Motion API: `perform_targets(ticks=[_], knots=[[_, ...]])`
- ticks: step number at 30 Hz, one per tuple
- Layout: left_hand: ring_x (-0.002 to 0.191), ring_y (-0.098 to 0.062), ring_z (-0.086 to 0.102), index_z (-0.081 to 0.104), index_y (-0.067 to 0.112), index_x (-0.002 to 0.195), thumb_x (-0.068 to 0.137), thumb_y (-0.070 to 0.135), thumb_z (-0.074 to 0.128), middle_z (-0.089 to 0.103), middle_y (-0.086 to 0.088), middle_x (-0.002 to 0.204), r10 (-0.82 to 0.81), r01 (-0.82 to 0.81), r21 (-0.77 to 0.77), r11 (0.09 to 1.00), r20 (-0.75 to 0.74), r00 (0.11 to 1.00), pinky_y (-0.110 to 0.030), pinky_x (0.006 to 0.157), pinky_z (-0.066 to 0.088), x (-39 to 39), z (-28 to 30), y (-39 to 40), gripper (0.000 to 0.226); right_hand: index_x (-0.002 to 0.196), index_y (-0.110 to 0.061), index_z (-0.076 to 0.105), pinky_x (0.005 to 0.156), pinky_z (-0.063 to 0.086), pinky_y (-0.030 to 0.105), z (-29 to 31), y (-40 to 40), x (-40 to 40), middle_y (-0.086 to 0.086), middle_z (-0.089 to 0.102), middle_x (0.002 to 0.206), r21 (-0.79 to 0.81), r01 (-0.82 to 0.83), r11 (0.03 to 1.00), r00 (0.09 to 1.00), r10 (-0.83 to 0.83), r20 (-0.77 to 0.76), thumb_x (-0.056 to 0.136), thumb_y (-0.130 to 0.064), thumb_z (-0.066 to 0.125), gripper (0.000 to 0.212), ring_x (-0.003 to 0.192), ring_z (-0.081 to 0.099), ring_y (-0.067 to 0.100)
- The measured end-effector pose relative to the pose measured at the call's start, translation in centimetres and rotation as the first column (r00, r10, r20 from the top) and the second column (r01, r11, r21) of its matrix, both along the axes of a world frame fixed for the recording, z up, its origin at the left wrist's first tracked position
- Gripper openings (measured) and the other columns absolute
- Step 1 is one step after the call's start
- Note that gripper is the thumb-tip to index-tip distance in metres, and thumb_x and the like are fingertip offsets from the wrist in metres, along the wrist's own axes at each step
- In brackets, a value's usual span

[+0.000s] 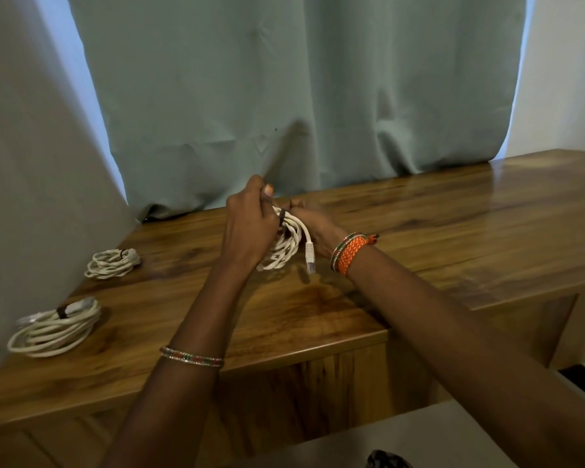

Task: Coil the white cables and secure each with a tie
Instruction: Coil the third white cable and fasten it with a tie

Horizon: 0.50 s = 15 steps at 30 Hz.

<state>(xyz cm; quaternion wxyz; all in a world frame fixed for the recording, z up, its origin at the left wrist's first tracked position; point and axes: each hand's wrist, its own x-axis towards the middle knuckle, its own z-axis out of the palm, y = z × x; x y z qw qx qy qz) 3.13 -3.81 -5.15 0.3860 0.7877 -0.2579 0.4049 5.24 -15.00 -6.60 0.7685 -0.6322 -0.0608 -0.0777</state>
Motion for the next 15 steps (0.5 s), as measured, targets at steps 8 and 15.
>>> perform_targets(ticks=[8,15], knots=[[0.050,-0.011,0.038,0.039,0.009,0.076,0.097,0.011,0.038,0.042,-0.002,0.056,0.050,-0.049,0.031,0.998,-0.027,0.998,-0.027,0.049,0.025,-0.6,-0.2,-0.2,0.022,0.062,-0.004,0.051,0.039,0.044,0.014,0.6,-0.4,-1.2,-0.001,0.055,0.038,-0.119,-0.126,0.985,0.991,0.120,-0.059,0.094,-0.004,0.049,0.033,0.034,0.052,0.007],[0.055,-0.016,0.042,0.043,0.006,0.073,0.100,0.016,0.035,0.044,-0.002,0.058,-0.015,0.014,-0.003,1.000,-0.231,0.973,-0.033,0.054,0.030,0.8,-0.3,0.4,0.030,0.070,-0.002,0.059,0.060,0.054,0.031,0.3,0.4,-0.4,0.007,0.062,0.052,-0.182,-0.124,0.975,0.985,0.100,-0.140,0.091,-0.004,0.056,0.022,0.051,0.059,0.018]])
